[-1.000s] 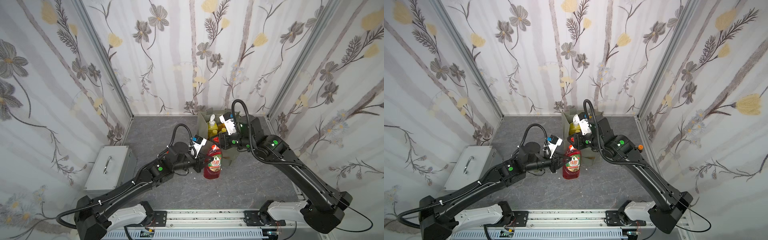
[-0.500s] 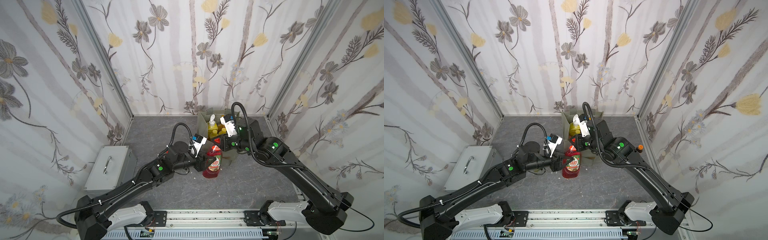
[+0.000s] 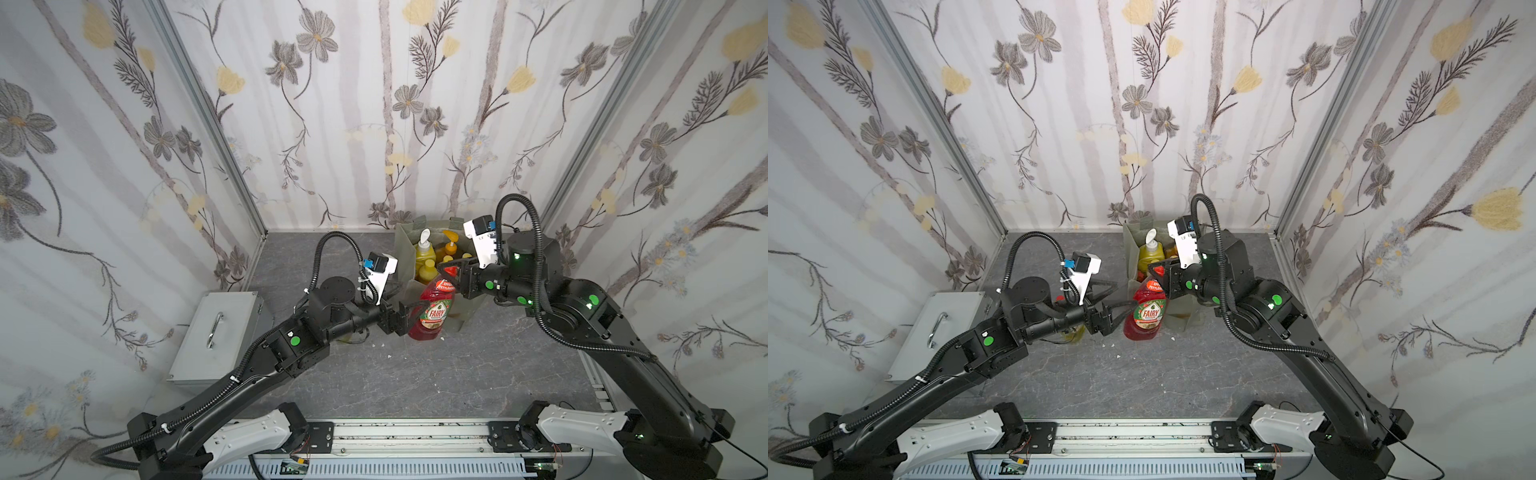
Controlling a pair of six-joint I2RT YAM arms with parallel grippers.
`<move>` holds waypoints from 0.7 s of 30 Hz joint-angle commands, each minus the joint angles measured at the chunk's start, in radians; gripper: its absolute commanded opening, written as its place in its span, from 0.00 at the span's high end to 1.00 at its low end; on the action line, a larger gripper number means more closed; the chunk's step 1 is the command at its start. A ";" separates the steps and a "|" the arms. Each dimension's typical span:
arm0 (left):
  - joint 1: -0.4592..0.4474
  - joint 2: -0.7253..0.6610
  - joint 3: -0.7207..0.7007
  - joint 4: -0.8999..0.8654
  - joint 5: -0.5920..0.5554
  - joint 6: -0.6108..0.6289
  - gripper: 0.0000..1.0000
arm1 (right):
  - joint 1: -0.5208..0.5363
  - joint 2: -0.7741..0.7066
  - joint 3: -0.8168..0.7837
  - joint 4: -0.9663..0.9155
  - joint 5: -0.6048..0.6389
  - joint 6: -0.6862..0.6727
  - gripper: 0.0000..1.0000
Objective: Pack dish soap into the shopping bag
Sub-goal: Pick up the bottle of dish soap at the center of the board, then place the bottle of dish soap in the shopping bag.
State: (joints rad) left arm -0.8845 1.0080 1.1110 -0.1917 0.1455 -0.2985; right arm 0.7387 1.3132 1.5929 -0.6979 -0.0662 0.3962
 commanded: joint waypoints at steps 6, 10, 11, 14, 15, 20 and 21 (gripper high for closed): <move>0.034 0.162 0.181 -0.185 -0.119 0.104 0.06 | -0.139 -0.046 0.079 0.133 0.073 -0.074 1.00; 0.030 0.278 0.272 -0.228 -0.134 0.152 0.06 | -0.219 -0.044 0.069 0.195 0.078 -0.101 1.00; 0.027 0.300 0.286 -0.235 -0.141 0.167 0.05 | -0.234 -0.040 0.063 0.210 0.075 -0.107 1.00; 0.012 0.359 0.326 -0.281 -0.191 0.201 0.05 | -0.270 -0.030 0.041 0.261 0.054 -0.117 1.00; 0.009 0.377 0.334 -0.303 -0.216 0.205 0.05 | -0.281 -0.025 0.038 0.272 0.039 -0.117 1.00; -0.006 0.418 0.359 -0.347 -0.280 0.216 0.04 | -0.310 0.004 0.045 0.321 0.008 -0.126 1.00; -0.007 0.421 0.359 -0.348 -0.285 0.214 0.04 | -0.311 0.010 0.043 0.326 0.008 -0.130 1.00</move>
State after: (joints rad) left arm -0.8886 1.4231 1.4593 -0.5106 -0.0834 -0.1043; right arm 0.4313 1.3109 1.6299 -0.5575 -0.0250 0.2703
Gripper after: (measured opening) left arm 0.958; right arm 0.273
